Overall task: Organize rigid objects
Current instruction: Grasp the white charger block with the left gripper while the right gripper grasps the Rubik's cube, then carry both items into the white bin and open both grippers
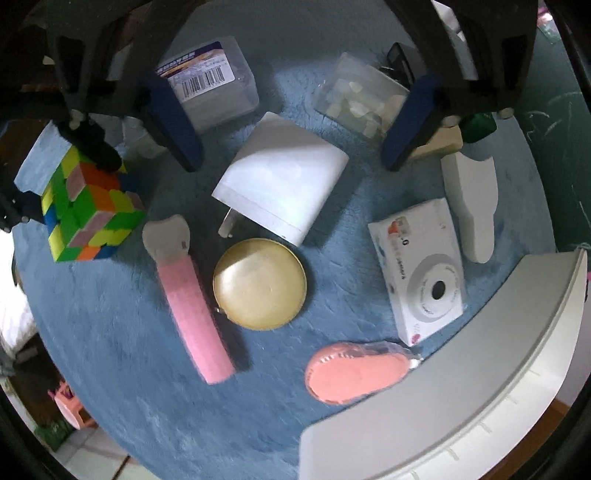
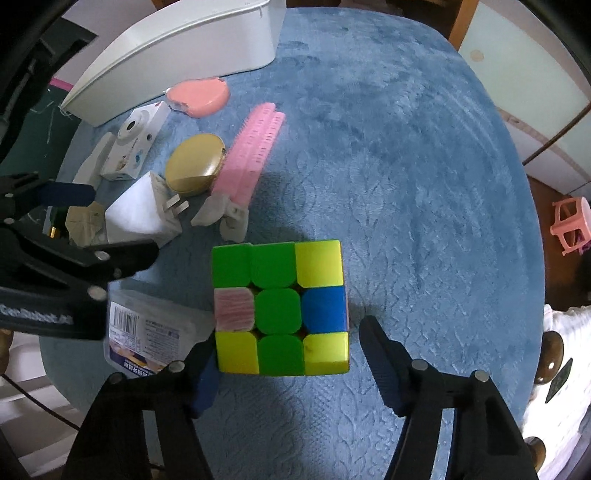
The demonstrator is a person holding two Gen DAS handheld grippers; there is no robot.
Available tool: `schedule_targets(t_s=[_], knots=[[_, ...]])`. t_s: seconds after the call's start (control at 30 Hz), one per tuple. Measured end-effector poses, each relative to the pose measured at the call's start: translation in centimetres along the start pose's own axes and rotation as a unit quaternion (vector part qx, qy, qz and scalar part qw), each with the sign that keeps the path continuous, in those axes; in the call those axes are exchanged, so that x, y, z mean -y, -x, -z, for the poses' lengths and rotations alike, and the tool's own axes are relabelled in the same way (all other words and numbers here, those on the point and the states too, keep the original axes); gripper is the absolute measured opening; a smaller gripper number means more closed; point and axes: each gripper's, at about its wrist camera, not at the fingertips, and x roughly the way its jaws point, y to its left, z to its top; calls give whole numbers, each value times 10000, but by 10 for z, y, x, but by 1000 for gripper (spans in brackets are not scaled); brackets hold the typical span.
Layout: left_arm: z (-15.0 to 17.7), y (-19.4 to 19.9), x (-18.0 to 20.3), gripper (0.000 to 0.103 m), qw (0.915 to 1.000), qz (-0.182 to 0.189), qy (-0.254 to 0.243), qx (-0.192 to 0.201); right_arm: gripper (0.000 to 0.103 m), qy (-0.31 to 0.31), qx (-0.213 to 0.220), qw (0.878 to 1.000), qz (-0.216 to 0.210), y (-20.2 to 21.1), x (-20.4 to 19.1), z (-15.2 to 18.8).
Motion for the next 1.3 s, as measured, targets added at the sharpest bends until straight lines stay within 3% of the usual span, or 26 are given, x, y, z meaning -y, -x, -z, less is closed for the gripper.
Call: schedule_targets(t_s=[0.1,0.27,0.47,0.8,0.97,1.1,1.3], knots=[[-2,-14,8,69,9998,-11,23,-186,62,31,-43,10000,-60,-3,1,-2],[-4,-22,15,68,9997,13,233,-55,58,22,-61,10000,-74,-10,-2,-6],[9,4,9,63,9974,221,628,263,56,92,49,9998,-184,3,2,-3],[55,98,-14,60,9853,325,1261,1103,56,257,785,9953,-512,78,6,-19],[48,122,-23,60,9765,254,1527,1502,56,346,932,9928,-668,102,-1,-40],[41,175,-41,60,9671,150,1611,1963,56,501,1048,9898,-828,121,-13,-53],[6,232,-93,60,9515,9,1686,2574,56,600,1442,9812,-1135,166,-36,-112]])
